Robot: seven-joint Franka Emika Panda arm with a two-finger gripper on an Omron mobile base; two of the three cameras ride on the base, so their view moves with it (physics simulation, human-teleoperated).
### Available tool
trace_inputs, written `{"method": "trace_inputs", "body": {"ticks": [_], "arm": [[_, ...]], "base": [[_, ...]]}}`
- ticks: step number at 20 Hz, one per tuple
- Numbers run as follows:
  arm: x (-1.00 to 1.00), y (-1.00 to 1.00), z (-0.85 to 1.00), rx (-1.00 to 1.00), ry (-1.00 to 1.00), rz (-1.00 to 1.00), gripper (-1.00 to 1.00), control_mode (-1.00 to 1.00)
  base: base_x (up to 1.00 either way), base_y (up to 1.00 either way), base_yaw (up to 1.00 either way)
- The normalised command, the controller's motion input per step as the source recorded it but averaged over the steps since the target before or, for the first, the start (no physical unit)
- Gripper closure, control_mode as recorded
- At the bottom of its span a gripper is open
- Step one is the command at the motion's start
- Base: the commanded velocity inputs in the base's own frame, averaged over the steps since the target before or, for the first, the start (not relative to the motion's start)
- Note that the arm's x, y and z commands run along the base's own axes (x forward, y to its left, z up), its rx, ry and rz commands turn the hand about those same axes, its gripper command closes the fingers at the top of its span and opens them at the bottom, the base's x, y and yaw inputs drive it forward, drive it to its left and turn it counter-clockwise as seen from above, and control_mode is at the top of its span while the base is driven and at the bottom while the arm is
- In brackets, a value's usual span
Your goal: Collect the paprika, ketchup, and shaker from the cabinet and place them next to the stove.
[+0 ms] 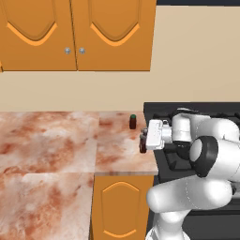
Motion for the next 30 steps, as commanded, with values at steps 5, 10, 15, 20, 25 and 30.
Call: {"method": "trace_inputs", "body": {"ticks": [5,10,15,20,25,30], "arm": [[0.2,0.0,-0.19,0.0,0.0,0.0,1.0,-1.0],[0.19,0.0,-0.22,0.0,0.0,0.0,1.0,-1.0],[0.2,0.0,-0.21,0.0,0.0,0.0,1.0,-1.0],[0.2,0.0,-0.2,0.0,0.0,0.0,1.0,-1.0],[0.05,0.06,-0.35,-0.01,0.0,0.0,-1.0,-1.0],[-0.19,0.07,-0.09,-0.01,-0.04,0.0,-1.0,-1.0]], "base": [[0.0,0.0,0.0],[0.0,0.0,0.0],[0.0,0.0,0.0],[0.0,0.0,0.0],[0.0,0.0,0.0],[0.0,0.0,0.0]]}}
